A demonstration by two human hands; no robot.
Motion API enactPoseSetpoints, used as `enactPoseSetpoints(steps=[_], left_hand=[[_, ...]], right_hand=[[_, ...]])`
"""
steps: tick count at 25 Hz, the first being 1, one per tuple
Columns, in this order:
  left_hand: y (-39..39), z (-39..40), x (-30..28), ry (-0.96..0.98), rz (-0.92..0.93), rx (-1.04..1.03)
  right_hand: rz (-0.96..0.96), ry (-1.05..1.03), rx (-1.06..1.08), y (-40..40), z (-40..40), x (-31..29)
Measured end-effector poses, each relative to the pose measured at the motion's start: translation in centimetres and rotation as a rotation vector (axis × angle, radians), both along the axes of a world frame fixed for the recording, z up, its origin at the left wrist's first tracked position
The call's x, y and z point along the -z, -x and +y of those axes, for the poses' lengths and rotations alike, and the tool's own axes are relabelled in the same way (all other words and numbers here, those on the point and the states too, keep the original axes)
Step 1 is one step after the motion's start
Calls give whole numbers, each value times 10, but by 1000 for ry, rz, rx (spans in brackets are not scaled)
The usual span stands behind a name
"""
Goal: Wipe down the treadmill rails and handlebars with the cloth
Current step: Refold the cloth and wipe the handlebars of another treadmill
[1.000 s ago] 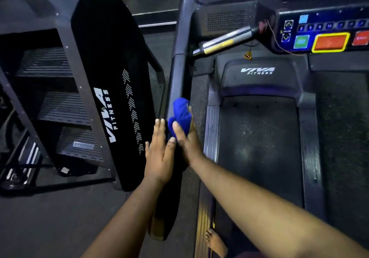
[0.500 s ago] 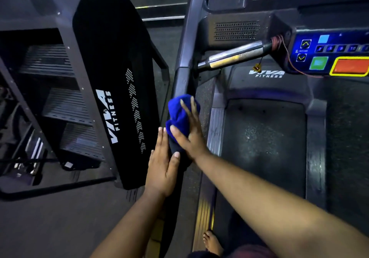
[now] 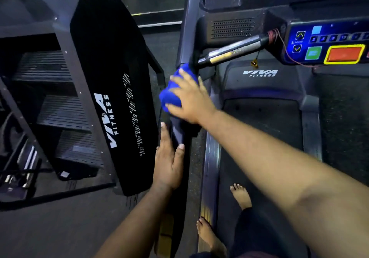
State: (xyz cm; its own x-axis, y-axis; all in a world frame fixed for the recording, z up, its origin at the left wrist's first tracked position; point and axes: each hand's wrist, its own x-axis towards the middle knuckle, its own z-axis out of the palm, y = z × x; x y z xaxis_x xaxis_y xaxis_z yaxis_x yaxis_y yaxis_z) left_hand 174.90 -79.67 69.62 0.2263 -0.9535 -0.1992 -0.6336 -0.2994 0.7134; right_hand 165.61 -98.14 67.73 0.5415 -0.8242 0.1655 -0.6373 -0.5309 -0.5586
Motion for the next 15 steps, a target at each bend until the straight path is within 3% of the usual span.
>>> enactPoseSetpoints(steps=[2,5,7,9,13,15], left_hand=[[0,1,1,-15,24,9],[-3,2,3,6,65,34],[-5,0,5,2,86,45],[-4,0,6,-17,70,50],[-1,-1,4,-39,-45,69],[1,-2,2,-73,-96,64]], right_hand=[[-78,-156,168,-8,-20,1],[-673,-536,455,-13,48,24],[-917,-765,511,-12,129,29],[-1009,-927,478,-13,148,31],[-1130,-1017,616,-9,35,24],[-1147,-1104,557,-6,11,39]])
